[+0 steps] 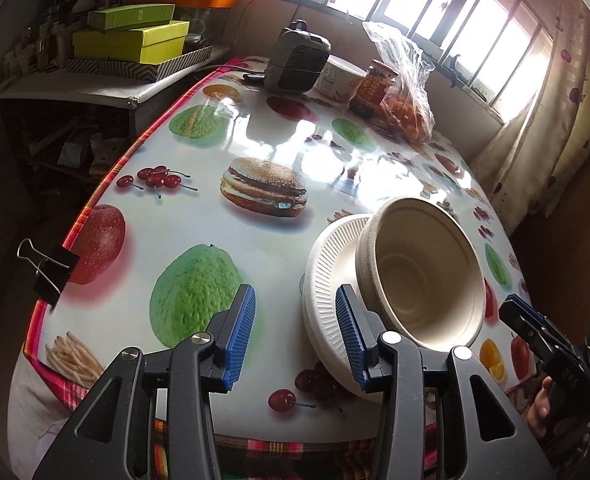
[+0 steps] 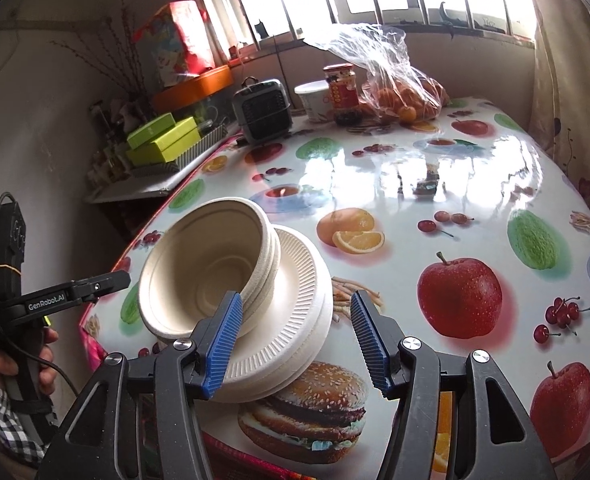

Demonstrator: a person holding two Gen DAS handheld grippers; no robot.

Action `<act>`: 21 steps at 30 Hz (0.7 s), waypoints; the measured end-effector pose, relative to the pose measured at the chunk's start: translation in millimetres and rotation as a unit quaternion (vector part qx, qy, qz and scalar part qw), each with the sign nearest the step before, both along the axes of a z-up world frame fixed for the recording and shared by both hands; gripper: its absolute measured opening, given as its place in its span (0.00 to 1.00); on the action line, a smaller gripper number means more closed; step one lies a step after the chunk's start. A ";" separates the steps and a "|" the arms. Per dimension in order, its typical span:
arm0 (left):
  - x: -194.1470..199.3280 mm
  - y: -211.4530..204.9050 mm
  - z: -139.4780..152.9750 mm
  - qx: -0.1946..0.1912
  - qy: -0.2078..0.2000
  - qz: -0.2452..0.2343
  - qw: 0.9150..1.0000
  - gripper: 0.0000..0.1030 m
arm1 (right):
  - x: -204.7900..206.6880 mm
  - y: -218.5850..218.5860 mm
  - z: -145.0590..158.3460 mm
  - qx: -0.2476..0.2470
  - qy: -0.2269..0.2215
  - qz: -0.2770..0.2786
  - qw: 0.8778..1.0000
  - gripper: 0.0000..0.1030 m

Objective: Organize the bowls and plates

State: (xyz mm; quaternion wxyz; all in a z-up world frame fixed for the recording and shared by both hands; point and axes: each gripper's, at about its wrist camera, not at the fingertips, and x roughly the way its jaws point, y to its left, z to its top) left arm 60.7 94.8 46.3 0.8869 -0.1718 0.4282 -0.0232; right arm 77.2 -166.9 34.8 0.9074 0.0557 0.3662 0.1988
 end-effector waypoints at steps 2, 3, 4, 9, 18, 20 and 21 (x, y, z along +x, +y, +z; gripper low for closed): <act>-4.4 2.3 -1.9 0.004 -0.002 0.004 1.000 0.42 | -3.0 -4.2 -2.1 -0.002 -0.002 -0.005 1.000 0.55; -6.4 3.7 -3.0 0.006 -0.003 0.006 1.000 0.42 | -4.4 -5.7 -3.4 -0.004 -0.002 -0.007 1.000 0.55; -8.7 4.8 -4.1 0.011 -0.005 0.009 1.000 0.42 | -5.7 -7.2 -4.9 -0.006 -0.003 -0.009 1.000 0.55; -18.8 6.7 -14.5 0.026 -0.009 0.010 1.000 0.43 | -14.8 -11.1 -13.6 -0.026 -0.010 -0.016 0.999 0.58; -29.7 -4.6 -38.0 0.078 -0.009 -0.016 0.997 0.47 | -18.2 -14.5 -44.3 -0.055 0.016 -0.023 0.998 0.62; -30.4 -7.4 -42.4 0.080 -0.006 -0.019 0.997 0.48 | -18.3 -14.0 -50.8 -0.063 0.021 -0.023 0.998 0.63; -30.7 -8.8 -44.6 0.084 -0.004 -0.018 0.996 0.48 | -18.6 -13.7 -53.8 -0.066 0.023 -0.023 0.997 0.64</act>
